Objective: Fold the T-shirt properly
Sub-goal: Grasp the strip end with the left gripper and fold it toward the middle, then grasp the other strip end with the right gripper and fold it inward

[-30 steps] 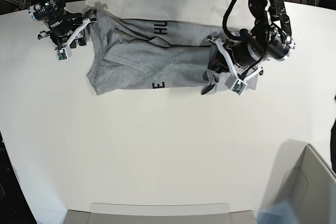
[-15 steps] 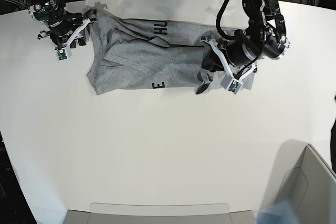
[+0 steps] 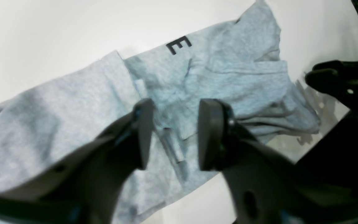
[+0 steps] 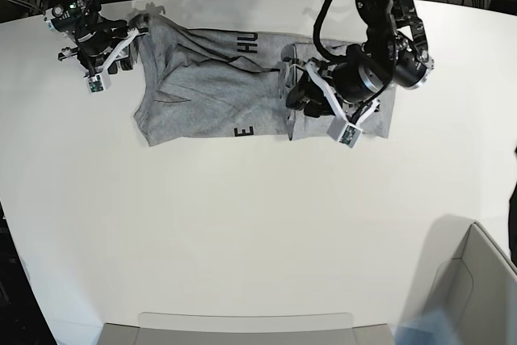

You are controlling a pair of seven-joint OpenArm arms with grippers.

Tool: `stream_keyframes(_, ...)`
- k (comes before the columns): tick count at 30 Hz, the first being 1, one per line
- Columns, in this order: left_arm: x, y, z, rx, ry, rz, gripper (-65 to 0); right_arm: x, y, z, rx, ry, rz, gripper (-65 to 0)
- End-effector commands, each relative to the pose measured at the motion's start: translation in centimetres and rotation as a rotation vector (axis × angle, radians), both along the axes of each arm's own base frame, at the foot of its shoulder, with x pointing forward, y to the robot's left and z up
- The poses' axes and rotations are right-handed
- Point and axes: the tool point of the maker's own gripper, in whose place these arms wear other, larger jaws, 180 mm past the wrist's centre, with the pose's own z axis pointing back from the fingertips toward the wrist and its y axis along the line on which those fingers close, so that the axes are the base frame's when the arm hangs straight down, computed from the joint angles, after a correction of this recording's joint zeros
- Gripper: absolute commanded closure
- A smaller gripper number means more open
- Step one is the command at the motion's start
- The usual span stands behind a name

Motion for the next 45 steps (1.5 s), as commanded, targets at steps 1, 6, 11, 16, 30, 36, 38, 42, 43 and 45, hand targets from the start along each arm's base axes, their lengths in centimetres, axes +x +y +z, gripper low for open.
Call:
stream_keyframes(1,0.6,0.7,0.9,-0.002,-0.036,0.016,-17.1,0.6,-0.2,0.8,-0.002,-0.036,0.005,-19.4)
stream_keyframes(6,-0.8,5.4,-0.9,0.073,0.022,0.105,-13.2,0.8,-0.2,1.1,0.000,-0.046,0.005,-19.4)
stream_keyframes(11,-2.2,8.1,-3.0,0.120,0.097,0.132,-13.1,1.8,-0.2,3.5,-0.038,-0.118,0.017,-19.3)
stream_keyframes(16,-2.9,8.3,-4.4,0.117,0.149,0.131,-13.0,3.6,2.2,8.3,0.026,-0.288,0.055,-19.5)
stream_keyframes(30,-3.4,7.9,-4.8,0.113,0.163,0.121,-13.0,2.7,4.2,8.0,0.288,-0.226,0.099,-33.2)
stream_keyframes(36,-3.5,8.1,-4.8,0.118,0.164,0.120,-13.0,2.9,2.7,4.5,0.456,-0.170,0.001,-33.1)
stream_keyframes(38,-3.5,8.0,-4.8,0.116,0.164,0.120,-13.0,2.7,2.4,3.3,0.483,-0.136,-0.007,-33.1)
stream_keyframes(42,-3.5,7.9,-4.8,0.113,0.165,0.121,-13.0,2.4,2.7,2.2,0.535,-0.099,-0.003,-33.1)
stream_keyframes(43,-3.5,7.9,-4.8,0.113,0.165,0.121,-13.0,2.3,2.8,1.9,0.545,-0.091,-0.008,-33.1)
stream_keyframes(45,-3.5,7.9,-4.8,0.113,0.165,0.121,-13.0,2.5,2.8,1.3,0.562,-0.076,-0.018,-33.1)
